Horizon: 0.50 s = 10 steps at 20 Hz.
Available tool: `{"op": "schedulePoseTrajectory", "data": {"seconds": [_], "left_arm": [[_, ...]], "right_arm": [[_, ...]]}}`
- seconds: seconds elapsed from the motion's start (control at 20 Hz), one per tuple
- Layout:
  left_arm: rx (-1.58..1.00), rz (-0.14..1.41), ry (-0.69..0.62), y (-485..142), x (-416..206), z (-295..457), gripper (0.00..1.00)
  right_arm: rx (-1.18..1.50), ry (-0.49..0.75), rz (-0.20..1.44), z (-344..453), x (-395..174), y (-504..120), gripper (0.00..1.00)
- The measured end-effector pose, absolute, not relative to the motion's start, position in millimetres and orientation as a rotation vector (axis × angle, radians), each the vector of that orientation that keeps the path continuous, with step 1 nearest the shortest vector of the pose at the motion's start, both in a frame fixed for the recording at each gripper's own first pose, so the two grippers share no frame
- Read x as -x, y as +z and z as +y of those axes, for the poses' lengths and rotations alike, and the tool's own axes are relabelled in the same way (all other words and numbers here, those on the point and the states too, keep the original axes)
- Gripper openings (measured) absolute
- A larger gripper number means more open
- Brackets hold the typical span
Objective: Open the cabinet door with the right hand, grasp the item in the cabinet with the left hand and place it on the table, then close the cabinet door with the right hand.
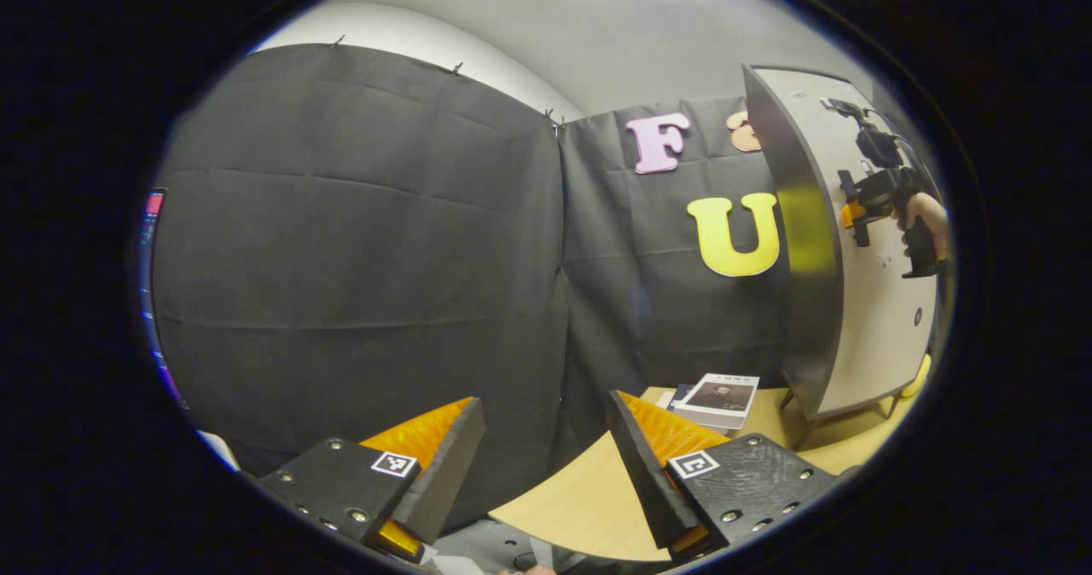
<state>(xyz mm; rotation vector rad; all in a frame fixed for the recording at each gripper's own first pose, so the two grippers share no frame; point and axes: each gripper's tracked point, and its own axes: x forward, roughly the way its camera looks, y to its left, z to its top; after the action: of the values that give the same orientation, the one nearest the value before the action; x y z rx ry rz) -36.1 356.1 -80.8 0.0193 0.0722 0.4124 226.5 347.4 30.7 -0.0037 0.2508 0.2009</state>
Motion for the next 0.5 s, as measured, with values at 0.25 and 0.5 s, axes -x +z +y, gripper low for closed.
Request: {"op": "schedulePoseTrajectory", "data": {"seconds": [0.25, 0.5], "left_arm": [[-0.021, 0.064, 0.38, -79.1, 30.1, 343.8, 0.89], [-0.02, 0.059, 0.331, -74.9, 14.1, 321.6, 0.89]], "right_arm": [[-0.042, 0.224, 0.298, 347.7, -226.8, 29.4, 0.14], [-0.044, 0.296, 0.309, 347.9, -211.4, 33.6, 0.09]]}}
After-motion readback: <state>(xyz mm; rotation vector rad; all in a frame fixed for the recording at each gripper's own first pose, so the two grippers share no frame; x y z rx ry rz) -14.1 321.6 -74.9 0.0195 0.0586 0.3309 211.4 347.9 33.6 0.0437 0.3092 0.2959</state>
